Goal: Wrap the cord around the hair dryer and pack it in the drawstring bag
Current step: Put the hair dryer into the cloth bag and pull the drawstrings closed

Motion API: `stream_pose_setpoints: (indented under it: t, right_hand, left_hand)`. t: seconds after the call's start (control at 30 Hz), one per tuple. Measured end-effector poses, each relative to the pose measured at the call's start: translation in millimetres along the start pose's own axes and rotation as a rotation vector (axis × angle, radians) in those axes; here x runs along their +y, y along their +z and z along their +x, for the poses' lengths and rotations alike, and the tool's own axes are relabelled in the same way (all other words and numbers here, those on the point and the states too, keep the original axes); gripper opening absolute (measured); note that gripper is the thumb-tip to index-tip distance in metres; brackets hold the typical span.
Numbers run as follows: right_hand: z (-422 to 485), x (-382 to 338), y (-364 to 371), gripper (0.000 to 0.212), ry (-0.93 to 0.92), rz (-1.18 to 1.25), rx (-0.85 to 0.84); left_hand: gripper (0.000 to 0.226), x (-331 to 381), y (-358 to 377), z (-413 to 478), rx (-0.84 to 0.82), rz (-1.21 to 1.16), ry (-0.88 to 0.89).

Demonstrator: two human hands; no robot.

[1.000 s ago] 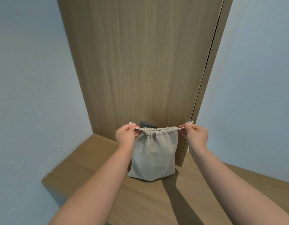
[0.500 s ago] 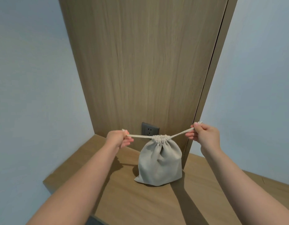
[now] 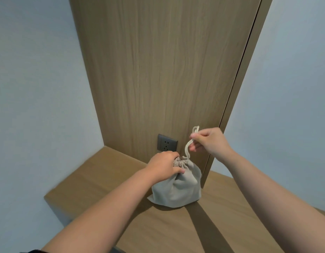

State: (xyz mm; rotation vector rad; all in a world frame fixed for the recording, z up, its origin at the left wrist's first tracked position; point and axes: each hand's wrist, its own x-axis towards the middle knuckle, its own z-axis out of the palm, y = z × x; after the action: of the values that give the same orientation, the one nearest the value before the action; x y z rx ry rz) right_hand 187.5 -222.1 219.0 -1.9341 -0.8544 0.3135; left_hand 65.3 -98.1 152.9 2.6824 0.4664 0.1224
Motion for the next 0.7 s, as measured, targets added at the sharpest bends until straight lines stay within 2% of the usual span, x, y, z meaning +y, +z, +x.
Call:
stream_pose_setpoints:
  t: [0.1,0.13,0.17,0.23,0.3,0.33,0.4,0.5,0.67,0.7]
  right_hand:
    - [0.0,27.9,9.6,0.037,-0.078,-0.953,-0.084]
    - [-3.9,34.8,12.3,0.038,-0.099,-1.078,-0.088]
    - [-6.8,44.0,13.9,0.037,-0.125,-1.049,-0.080]
    - [-14.0,57.8,14.4,0.032,-0.123,-0.694,-0.101]
    - [-22.3,63.1,15.9,0.041,-0.062,-0.351,-0.303]
    - [-27.1,65.9,19.0,0.047,-0.027,-0.266,-0.420]
    - [-36.4,73.2,30.3,0.055,-0.007,-0.274,-0.540]
    - [-41.8,82.3,49.9,0.045,0.016,-0.282,-0.423]
    - [-34.1,77.3,76.7,0.009,-0.019,-0.136,-0.126]
    - [-31.2,72.7,82.2,0.010,-0.038,-0.115,-0.079]
  left_hand:
    - [0.044,-5.4,3.4,0.2,0.017,-0.148,-0.028]
    - [0.045,-7.6,3.4,0.3,0.023,-0.190,-0.042]
    - [0.047,-10.2,3.1,0.8,0.035,-0.230,-0.050]
    - [0.048,-16.3,1.5,2.7,0.057,-0.320,-0.076]
    - [0.041,-22.2,-0.4,4.0,0.051,-0.402,-0.103]
    - [0.034,-24.6,-0.8,4.7,0.041,-0.434,-0.115]
    - [0.021,-26.2,-1.0,4.8,0.022,-0.492,-0.128]
    - [0.011,-23.7,-0.1,3.5,0.054,-0.581,-0.149]
    - [0.010,-26.1,0.0,-1.4,0.127,-0.659,-0.185]
    - [0.011,-29.1,-0.9,-2.3,0.153,-0.672,-0.192]
